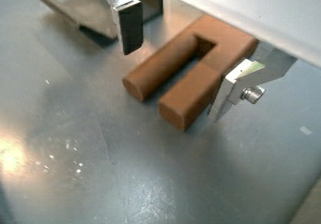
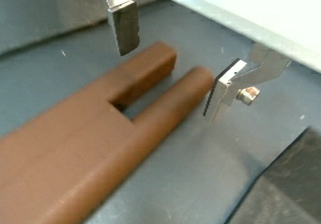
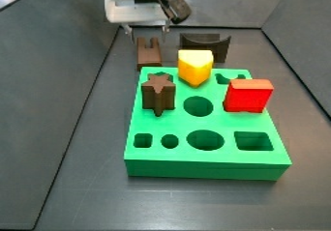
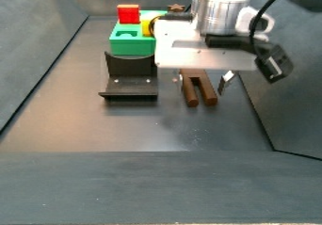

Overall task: Pick up the square-circle object. Move up. Rotate the square-circle object. Place the square-circle object on the fixture. Regrasp the square-circle object. Move to above the board. Insert the square-circle object.
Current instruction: Rotate the square-circle object.

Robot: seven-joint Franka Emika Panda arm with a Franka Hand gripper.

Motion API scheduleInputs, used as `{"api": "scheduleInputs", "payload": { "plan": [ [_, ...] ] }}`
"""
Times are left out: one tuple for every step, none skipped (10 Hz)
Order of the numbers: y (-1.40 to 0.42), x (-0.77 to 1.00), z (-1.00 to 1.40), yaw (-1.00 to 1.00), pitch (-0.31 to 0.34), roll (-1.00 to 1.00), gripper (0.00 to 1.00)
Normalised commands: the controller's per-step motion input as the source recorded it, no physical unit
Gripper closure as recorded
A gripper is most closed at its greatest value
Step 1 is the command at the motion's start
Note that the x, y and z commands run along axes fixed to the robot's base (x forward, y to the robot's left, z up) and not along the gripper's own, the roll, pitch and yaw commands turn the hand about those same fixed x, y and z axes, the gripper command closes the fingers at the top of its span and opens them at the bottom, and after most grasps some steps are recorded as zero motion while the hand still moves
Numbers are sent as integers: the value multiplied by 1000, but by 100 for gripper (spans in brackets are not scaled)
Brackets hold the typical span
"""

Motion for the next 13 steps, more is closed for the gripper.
{"api": "scheduleInputs", "payload": {
  "plan": [
    [6,-10,1000,-15,68,22,0],
    [5,-12,1000,-16,81,37,0],
    [6,-17,1000,-18,84,55,0],
    [7,-23,1000,-17,83,80,0],
    [5,-27,988,-16,88,95,0],
    [2,-28,852,-10,92,105,0],
    [-2,-29,717,-3,92,116,0],
    [0,0,0,1000,0,0,0],
    [-8,-3,-134,1000,1,1,0],
    [-9,-1,-216,1000,1,2,0],
    [0,37,-198,1000,-1,3,0],
    [-3,36,-103,1000,-3,2,0],
    [-3,31,-64,1000,-3,1,0]
  ]
}}
